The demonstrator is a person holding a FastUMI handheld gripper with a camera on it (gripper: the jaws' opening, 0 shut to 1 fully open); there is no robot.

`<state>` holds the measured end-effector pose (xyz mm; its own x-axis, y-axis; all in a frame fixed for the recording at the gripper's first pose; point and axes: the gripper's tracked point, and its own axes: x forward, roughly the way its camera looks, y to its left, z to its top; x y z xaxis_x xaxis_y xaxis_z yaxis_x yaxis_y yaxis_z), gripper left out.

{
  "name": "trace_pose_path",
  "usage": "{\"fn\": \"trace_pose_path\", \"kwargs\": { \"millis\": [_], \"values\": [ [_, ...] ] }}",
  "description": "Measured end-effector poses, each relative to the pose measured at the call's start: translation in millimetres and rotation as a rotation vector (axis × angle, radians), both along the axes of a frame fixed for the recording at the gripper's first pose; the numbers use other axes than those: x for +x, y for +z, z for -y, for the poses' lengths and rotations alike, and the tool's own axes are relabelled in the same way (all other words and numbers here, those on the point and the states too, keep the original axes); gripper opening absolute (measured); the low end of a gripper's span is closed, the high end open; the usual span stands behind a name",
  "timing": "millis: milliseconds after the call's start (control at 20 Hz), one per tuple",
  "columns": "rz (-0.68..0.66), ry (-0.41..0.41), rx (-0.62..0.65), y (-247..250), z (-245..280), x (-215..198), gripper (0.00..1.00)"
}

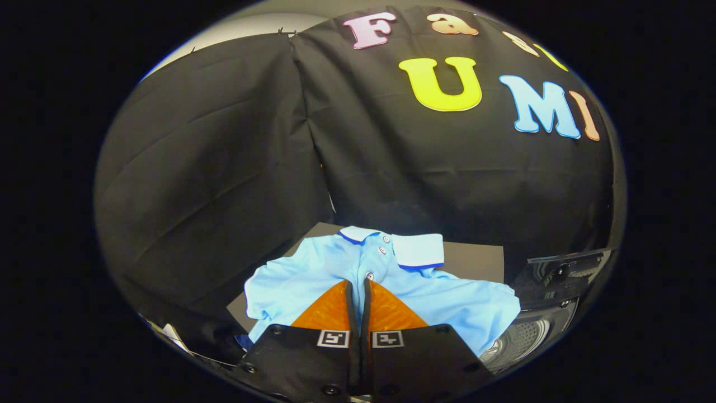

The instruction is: Put the clothes into the washing machine and then close the washing machine lid.

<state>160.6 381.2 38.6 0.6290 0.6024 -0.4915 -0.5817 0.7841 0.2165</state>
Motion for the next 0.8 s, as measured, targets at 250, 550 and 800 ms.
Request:
{"fn": "trace_pose_path", "kwargs": {
  "millis": [250, 550, 800],
  "values": [
    [0.009, -0.006, 0.07, 27.7, 30.8, 5.4, 0.01],
    [0.031, -0.024, 0.117, 44.8, 77.1, 11.5, 0.01],
    [0.041, -0.063, 0.126, 50.1, 121.6, 18.0, 0.01]
  ]
}}
